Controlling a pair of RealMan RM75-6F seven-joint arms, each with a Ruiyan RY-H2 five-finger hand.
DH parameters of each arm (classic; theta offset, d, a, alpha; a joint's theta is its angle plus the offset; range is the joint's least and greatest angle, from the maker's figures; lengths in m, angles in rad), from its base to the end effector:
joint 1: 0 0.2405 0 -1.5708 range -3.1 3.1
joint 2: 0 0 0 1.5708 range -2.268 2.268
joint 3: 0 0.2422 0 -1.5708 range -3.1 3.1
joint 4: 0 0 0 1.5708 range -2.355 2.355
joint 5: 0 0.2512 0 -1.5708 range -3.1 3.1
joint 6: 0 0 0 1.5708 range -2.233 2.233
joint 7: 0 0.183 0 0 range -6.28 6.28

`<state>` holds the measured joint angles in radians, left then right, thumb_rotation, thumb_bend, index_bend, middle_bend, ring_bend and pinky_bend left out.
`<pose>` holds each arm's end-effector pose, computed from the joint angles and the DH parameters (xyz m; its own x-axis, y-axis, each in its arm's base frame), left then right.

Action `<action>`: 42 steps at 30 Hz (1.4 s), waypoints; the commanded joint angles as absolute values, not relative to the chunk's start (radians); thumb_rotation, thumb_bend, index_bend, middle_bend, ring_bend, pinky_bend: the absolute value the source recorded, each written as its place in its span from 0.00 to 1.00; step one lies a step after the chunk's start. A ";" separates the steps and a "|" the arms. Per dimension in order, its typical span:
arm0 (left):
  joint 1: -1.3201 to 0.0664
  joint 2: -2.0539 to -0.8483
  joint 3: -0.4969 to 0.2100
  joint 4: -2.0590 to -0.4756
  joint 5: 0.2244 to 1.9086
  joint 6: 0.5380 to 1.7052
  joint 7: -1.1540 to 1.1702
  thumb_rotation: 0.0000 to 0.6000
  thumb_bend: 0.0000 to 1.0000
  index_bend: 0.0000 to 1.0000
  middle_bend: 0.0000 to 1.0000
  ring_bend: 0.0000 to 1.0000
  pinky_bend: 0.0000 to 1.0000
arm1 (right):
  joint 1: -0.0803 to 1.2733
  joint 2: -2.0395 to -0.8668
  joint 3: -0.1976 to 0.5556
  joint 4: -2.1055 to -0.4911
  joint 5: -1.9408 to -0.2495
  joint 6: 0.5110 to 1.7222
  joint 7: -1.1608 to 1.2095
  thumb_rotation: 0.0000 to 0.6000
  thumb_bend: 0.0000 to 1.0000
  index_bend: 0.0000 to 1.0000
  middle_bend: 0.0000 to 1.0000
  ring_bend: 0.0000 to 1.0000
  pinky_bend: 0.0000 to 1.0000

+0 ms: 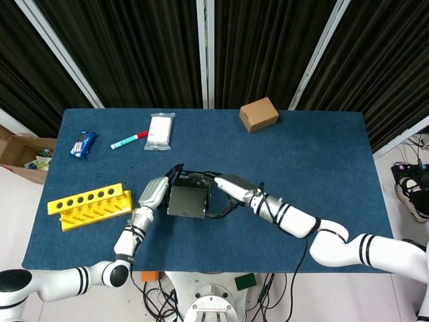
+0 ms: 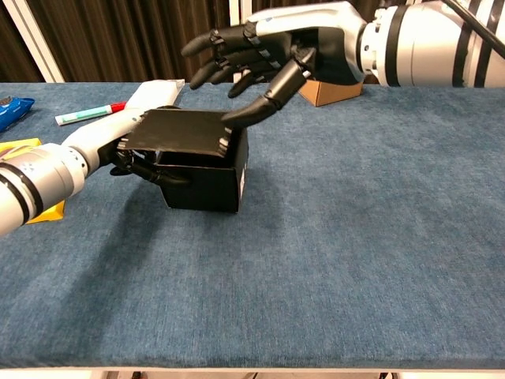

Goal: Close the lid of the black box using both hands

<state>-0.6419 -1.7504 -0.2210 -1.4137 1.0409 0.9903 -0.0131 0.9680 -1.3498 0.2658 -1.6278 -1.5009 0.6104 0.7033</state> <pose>-0.1307 0.3502 -0.1195 -0.0994 0.4043 0.9092 0.9864 -0.0803 0.1436 -0.0001 -0.3640 -0.0604 0.0460 -0.7333 0.6784 -0.8299 -0.4060 -0.3826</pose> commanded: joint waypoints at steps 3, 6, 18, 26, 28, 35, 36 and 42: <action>-0.625 -1.731 -0.199 -1.447 1.041 1.016 0.045 0.72 0.03 0.01 0.03 0.67 0.94 | 0.981 -1.351 0.283 -1.676 -1.396 0.636 0.548 1.00 0.21 0.11 0.19 0.07 0.15; -0.612 -1.704 -0.182 -1.479 1.041 1.023 0.074 0.69 0.03 0.01 0.02 0.67 0.94 | 0.983 -1.368 0.285 -1.684 -1.318 0.656 0.449 1.00 0.20 0.11 0.20 0.08 0.15; -0.545 -1.564 -0.100 -1.600 1.056 1.107 0.239 0.70 0.03 0.01 0.00 0.67 0.94 | 1.054 -1.497 0.257 -1.733 -0.951 0.825 -0.058 1.00 0.18 0.15 0.24 0.11 0.15; -0.488 -1.459 -0.029 -1.680 1.163 1.164 0.254 0.73 0.03 0.01 0.00 0.67 0.94 | 1.083 -1.679 0.196 -1.655 -0.864 1.027 -0.374 1.00 0.18 0.18 0.24 0.11 0.15; -0.480 -1.443 -0.017 -1.696 1.181 1.164 0.247 0.73 0.03 0.01 0.00 0.67 0.94 | 1.082 -1.719 0.184 -1.618 -0.869 1.050 -0.411 1.00 0.18 0.19 0.23 0.11 0.15; -0.475 -1.418 -0.015 -1.712 1.213 1.133 0.195 0.73 0.03 0.01 0.00 0.67 0.94 | 1.060 -1.828 0.146 -1.473 -0.946 1.076 -0.448 1.00 0.18 0.24 0.22 0.11 0.15; -0.476 -1.417 -0.018 -1.711 1.213 1.130 0.190 0.73 0.03 0.01 0.00 0.67 0.94 | 1.056 -1.836 0.141 -1.456 -0.963 1.079 -0.447 1.00 0.18 0.26 0.23 0.11 0.16; -0.482 -1.411 -0.034 -1.705 1.208 1.099 0.162 0.72 0.03 0.01 0.00 0.67 0.94 | 1.025 -1.881 0.106 -1.322 -1.115 1.103 -0.394 1.00 0.20 0.38 0.27 0.15 0.20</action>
<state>-0.4806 -1.4123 -0.0314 -1.7063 1.2089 1.1016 0.1646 1.0416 -1.8561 0.1261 -1.3729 -1.0565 1.0875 -0.4184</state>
